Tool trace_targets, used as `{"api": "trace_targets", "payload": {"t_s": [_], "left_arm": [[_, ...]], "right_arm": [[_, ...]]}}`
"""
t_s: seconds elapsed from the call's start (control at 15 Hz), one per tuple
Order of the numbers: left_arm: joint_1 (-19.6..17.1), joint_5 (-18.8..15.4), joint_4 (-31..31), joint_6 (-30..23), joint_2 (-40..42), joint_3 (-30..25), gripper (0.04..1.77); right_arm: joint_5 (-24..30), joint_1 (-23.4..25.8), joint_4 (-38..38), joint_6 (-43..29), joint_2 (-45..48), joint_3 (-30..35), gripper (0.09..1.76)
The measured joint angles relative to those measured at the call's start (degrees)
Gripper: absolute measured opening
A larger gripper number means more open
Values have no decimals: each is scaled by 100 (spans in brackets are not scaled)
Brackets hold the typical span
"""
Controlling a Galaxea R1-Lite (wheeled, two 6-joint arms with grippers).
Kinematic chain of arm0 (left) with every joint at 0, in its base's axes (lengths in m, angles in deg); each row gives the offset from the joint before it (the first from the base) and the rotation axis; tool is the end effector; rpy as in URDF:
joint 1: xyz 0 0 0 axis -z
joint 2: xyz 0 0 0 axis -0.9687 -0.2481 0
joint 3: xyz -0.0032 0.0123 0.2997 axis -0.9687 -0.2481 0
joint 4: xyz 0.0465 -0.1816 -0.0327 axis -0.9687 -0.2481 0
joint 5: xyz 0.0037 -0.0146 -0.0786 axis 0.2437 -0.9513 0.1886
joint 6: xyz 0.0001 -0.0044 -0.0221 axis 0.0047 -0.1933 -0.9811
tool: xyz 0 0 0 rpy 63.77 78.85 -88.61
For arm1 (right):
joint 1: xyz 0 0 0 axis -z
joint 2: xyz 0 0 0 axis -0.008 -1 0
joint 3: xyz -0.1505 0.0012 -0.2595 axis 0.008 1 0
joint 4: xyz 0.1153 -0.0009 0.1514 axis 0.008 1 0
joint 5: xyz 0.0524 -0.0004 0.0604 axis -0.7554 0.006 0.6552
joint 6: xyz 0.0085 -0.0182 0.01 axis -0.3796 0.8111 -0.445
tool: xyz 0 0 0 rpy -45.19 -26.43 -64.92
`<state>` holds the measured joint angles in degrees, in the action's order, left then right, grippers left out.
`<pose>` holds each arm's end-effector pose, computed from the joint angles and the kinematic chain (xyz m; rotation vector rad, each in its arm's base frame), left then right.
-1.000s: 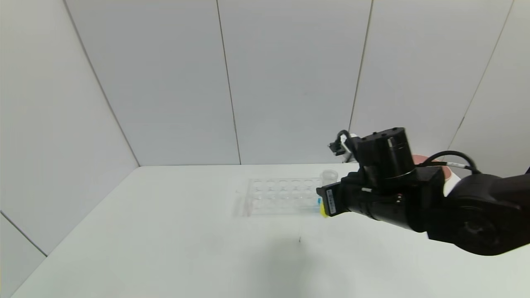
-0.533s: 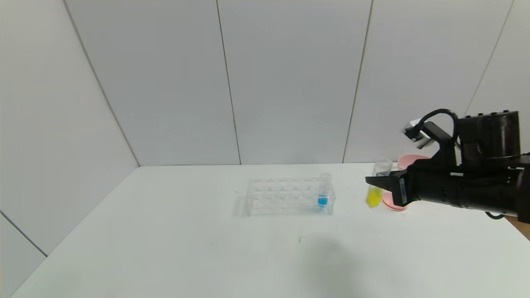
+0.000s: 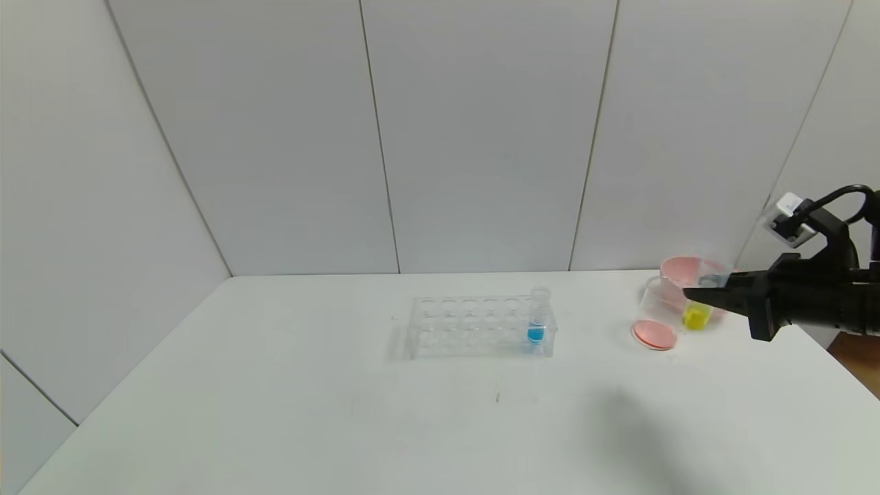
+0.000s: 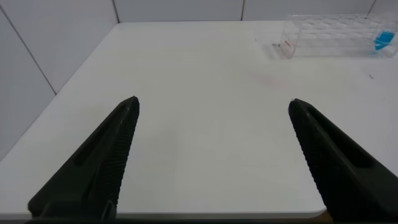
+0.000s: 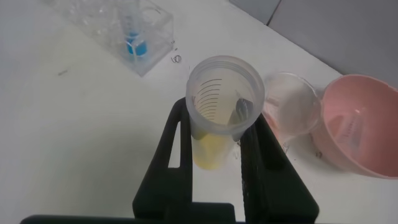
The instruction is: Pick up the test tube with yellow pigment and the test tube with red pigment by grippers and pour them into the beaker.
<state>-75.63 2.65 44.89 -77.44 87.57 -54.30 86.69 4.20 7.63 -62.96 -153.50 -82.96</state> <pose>-0.0227 0.0000 0.0738 -0.0162 0.0169 0.0029 0.2865 -0.0111 0.1930 -0.2579 0.3700 0.5756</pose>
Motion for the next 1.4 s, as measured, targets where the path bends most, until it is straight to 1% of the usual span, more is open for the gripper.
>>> {"api": "trace_targets", "payload": {"t_s": [0.2,0.47,0.73,0.93,1.07,1.27,1.4], "left_arm": [[0,0,0,0,0,0,172],[0,0,0,-2,0,0,172],[0,0,0,-2,0,0,172],[0,0,0,-2,0,0,172],[0,0,0,-2,0,0,172],[0,0,0,-2,0,0,172],[0,0,0,0,0,0,172]], "right_arm": [[52,416,611,382,-296,-500,50],[59,747,1553,786,-908,-1693,50],[48,980,2920,1506,-1625,-3079,50],[50,1119,4045,2439,-2058,-4030,50],[44,1190,4709,2749,-2303,-4658,50],[-33,1220,5391,2967,-2672,-5641,50],[-484,1141,5333,3118,-2898,-6062,50]]}}
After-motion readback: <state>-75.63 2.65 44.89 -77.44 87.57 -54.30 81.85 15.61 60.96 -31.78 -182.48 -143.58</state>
